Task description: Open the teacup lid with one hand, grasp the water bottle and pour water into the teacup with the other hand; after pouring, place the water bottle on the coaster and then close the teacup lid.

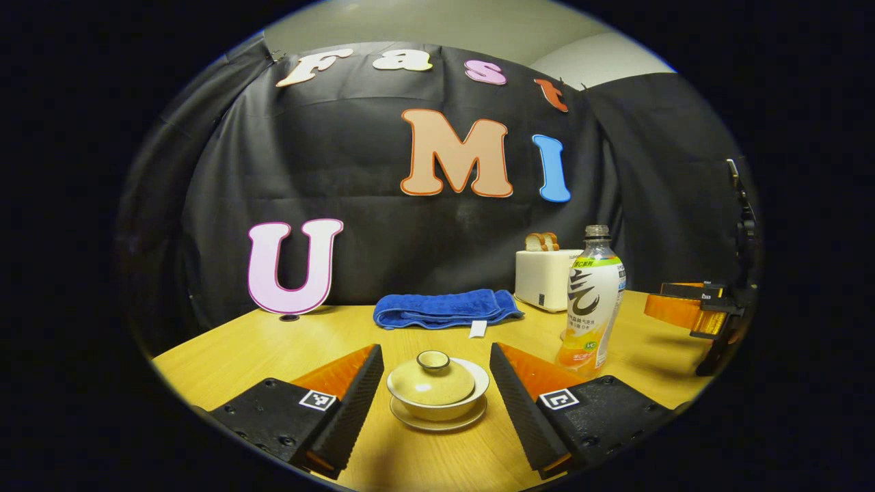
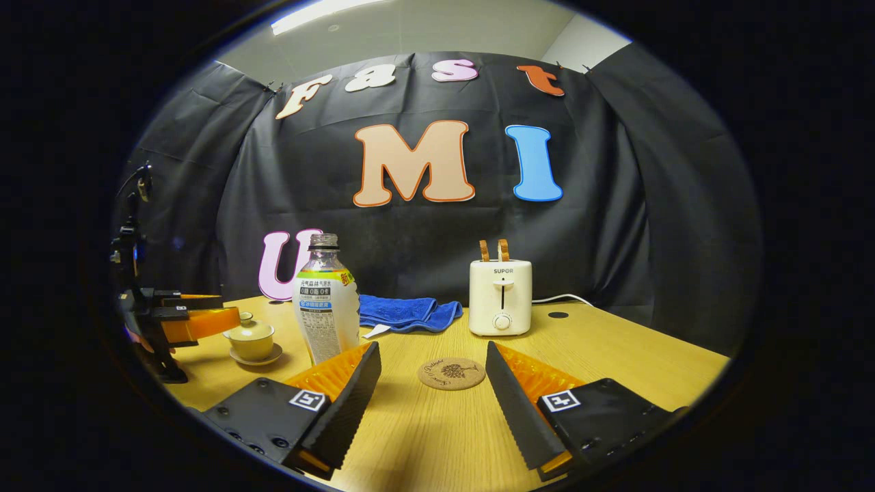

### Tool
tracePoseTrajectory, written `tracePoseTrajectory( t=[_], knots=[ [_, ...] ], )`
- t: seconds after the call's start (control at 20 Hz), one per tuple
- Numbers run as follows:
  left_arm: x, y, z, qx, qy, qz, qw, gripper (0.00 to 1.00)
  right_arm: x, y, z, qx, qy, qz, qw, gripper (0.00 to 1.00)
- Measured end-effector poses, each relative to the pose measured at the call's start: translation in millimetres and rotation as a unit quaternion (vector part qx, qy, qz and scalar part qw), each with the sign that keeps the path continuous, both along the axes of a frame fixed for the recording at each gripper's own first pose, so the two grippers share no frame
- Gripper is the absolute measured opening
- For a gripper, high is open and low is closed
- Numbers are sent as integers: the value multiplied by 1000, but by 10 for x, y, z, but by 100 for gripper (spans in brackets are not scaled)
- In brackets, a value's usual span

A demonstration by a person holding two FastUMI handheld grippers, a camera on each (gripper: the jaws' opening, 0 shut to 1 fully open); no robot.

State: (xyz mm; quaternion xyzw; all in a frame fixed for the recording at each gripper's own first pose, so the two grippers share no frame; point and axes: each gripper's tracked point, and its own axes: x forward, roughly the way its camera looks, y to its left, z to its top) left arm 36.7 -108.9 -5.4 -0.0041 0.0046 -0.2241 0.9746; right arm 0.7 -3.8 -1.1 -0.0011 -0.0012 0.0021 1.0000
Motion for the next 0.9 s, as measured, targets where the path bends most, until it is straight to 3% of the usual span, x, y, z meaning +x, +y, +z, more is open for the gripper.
tracePoseTrajectory(
  t=[0.15,0.25,0.45,0.65,0.8,0.85,0.9],
  knots=[
    [81,-62,-12,5,6,-8,1000,92,2,-1,-6,0,0,0,1000,100],
    [134,-106,-13,4,6,-13,1000,82,-2,-5,-8,0,0,0,1000,94],
    [199,-189,-99,15,27,-26,999,82,9,-6,1,0,0,0,1000,98],
    [231,-244,-143,28,42,-35,998,74,9,2,-2,0,0,3,1000,95],
    [265,-229,-144,30,41,-30,998,64,10,0,1,0,0,3,1000,98],
    [285,-226,-147,30,41,-28,998,57,10,-2,-1,0,0,3,1000,94],
    [303,-217,-154,31,41,-24,998,52,13,-1,1,0,0,3,1000,98]
  ],
)
